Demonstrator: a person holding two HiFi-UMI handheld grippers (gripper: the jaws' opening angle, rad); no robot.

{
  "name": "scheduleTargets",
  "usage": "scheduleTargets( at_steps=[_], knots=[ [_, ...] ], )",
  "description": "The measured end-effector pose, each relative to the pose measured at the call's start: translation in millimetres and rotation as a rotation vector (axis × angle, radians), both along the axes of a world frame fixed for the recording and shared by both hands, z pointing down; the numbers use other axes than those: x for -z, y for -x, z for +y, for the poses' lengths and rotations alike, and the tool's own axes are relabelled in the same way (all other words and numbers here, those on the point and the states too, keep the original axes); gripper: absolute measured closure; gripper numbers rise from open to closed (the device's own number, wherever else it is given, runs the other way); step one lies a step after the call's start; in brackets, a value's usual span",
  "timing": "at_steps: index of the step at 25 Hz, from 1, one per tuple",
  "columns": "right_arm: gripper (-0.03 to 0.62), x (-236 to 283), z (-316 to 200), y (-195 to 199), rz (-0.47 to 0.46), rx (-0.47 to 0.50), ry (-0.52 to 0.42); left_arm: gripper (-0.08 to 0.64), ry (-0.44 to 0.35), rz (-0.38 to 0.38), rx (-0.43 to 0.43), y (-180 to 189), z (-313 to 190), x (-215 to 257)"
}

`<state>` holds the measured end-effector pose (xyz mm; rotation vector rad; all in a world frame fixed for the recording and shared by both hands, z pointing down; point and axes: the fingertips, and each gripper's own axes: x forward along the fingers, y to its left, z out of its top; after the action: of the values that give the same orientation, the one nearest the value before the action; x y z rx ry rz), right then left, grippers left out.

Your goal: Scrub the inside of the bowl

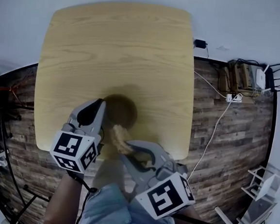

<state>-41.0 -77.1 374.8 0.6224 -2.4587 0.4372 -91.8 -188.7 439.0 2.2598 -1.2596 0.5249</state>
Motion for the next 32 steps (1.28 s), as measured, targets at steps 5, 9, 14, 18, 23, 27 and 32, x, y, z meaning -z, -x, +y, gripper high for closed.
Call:
scheduleTargets(
  at_steps=[5, 9, 14, 18, 23, 27, 32],
  knots=[
    [0.532, 3, 1, -12, 0.005, -0.03, -0.019, 0.507, 0.007, 0.013, 0.05, 9, 0, 8],
    [0.532, 7, -2, -15, -0.009, -0.063, -0.037, 0.46, -0.018, 0.025, 0.079, 17, 1, 22],
    [0.529, 28, -10, -30, -0.081, -0.182, -0.044, 0.46, -0.083, 0.087, 0.093, 12, 22, 64],
    [0.529, 56, -9, -48, -0.099, -0.245, -0.113, 0.46, -0.165, 0.148, 0.114, -4, 47, 113],
    [0.529, 98, 5, -65, -0.152, -0.259, -0.248, 0.54, -0.314, 0.129, 0.148, -19, 86, 167],
    [0.529, 132, 21, -80, -0.212, -0.271, -0.33, 0.54, -0.41, 0.083, 0.193, -34, 123, 203],
    [0.528, 174, 49, -94, -0.268, -0.264, -0.429, 0.54, -0.506, 0.015, 0.256, -53, 173, 233]
  ],
)
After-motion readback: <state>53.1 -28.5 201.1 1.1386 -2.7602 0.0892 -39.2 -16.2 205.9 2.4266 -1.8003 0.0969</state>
